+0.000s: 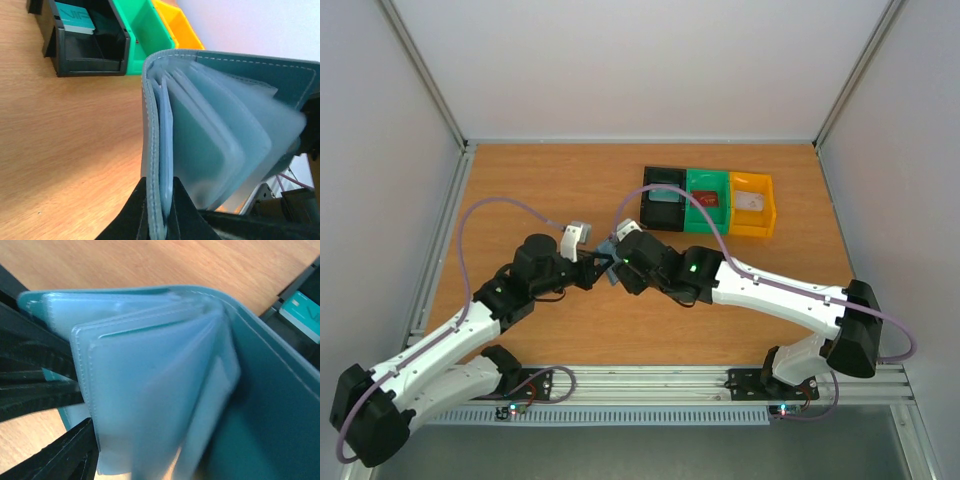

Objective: Take the credit cards out of the card holder

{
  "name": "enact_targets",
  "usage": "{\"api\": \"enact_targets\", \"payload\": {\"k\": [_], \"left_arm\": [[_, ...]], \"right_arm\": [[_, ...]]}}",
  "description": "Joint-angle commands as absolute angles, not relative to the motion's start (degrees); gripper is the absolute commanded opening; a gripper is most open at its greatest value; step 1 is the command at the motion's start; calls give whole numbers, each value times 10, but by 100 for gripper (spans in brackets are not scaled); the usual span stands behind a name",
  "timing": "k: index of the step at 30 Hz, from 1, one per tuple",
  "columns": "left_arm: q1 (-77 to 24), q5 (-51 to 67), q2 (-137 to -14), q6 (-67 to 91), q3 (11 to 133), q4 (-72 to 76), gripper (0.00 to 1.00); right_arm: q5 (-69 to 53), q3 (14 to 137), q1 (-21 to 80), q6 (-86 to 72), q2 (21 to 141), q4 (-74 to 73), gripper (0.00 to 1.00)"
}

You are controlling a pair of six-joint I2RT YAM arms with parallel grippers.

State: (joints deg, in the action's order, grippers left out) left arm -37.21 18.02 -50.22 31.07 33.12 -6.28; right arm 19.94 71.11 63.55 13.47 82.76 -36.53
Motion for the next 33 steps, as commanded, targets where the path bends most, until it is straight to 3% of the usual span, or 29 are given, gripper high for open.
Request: {"api": "enact_targets", "payload": {"k": [1,5,12,14,20,24,28,33], "left_arm": [[-374,201,-496,307,335,-41,0],[-374,208,-495,302,333,-35,0],[-374,223,-495,289,330,-31,0],[-374,232,-495,288,327,-26,0],[-373,278,-487,272,310,15,0],[-371,343,-482,243,296,61,0],[-371,405,-483,230,288,105,0],[-370,425,-484,235,291,108,0]], "right_arm": [[313,713,602,108,807,-430,62],[267,698,573,116,783,-430,56],[86,686,532,153,783,-410,62],[22,676,530,171,774,-386,57],[-178,622,463,166,714,-322,22],[-329,595,426,183,686,-303,27],[-328,594,427,199,678,-321,34],[-297,590,426,205,660,-323,18]]}}
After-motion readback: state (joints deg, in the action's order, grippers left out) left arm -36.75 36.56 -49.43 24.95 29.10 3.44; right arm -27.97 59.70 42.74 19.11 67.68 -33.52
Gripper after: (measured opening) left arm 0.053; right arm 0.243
